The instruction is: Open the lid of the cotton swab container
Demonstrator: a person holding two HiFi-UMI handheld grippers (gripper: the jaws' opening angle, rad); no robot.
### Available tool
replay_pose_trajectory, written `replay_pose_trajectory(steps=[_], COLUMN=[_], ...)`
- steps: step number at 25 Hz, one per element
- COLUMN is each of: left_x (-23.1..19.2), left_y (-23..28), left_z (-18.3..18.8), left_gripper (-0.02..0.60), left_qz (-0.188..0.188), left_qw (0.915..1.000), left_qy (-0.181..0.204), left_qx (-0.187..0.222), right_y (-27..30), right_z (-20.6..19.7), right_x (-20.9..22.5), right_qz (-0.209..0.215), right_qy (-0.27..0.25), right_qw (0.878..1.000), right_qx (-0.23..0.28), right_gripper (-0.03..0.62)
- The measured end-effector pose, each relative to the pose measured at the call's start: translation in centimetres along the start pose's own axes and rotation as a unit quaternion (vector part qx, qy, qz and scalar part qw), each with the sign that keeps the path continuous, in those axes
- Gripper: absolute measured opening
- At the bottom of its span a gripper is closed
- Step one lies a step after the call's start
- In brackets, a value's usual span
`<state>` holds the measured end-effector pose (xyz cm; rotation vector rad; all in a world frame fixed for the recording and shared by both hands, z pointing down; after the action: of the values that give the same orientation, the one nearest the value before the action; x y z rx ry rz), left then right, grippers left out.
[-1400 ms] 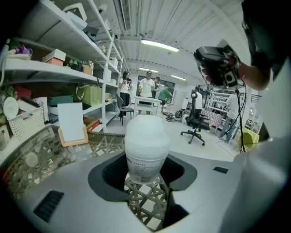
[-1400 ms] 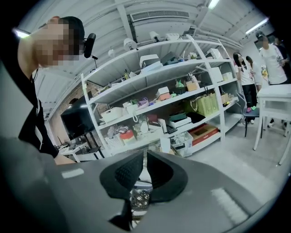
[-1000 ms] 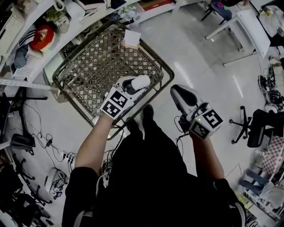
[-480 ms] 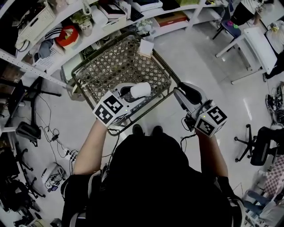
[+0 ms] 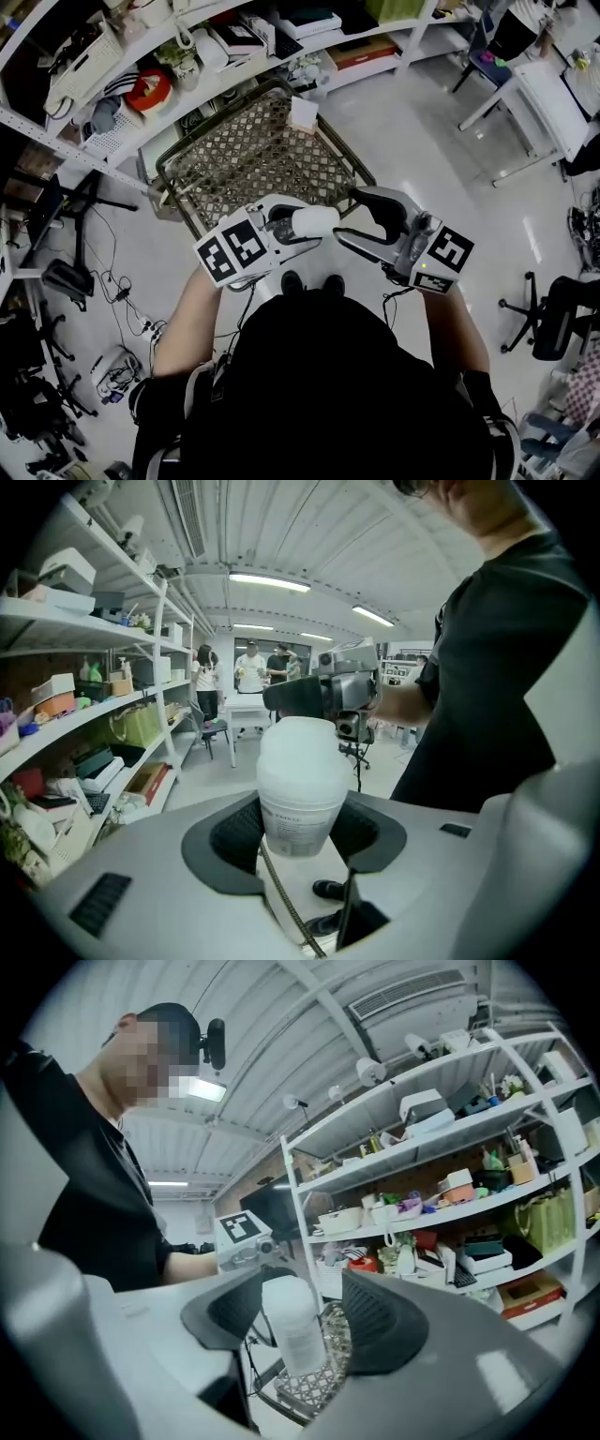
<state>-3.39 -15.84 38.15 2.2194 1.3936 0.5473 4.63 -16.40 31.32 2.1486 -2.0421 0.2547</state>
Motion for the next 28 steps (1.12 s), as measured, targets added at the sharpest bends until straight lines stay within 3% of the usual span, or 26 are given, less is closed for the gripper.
replay_pose_trajectory(steps=[4, 8, 18, 28], left_x=[0.4, 1.5, 2.2, 3.0], left_y=[-0.4, -0.4, 0.3, 1.5], left_z=[1.1, 1.3, 1.6, 1.0], left_gripper=[0.199, 0.199, 0.199, 0.198], left_qz=[-0.015, -0.044, -0.096, -0.095], left_qw=[0.9999, 0.9990, 0.9946, 0.9952], left_qy=[0.002, 0.012, 0.037, 0.019], left_qx=[0.003, 0.001, -0.008, -0.018], right_y=[1.6, 2.6, 3.5, 2.8], right_z=[-0.1, -0.7, -1.0, -2.3], right_x=[-1.4, -2.0, -2.6, -2.5], right_qz=[0.053, 0.070, 0.055, 0.060], right_qy=[-0.013, -0.031, -0.029, -0.029], right_qw=[0.998, 0.995, 0.994, 0.989], right_qx=[-0.033, -0.069, -0.091, -0.129], right_gripper=[0.273, 0.273, 0.230, 0.227])
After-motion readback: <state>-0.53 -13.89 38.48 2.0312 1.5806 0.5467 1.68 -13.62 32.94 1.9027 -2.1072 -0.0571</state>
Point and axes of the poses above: the fingertips, and each gripper's own axes: y forward along the fingers, x to its right, z out of its top, the point moved 3 cm from there along -y, backward along the fingers, and after that the axes turned 15 degrees about z, right-handed, at the moved point
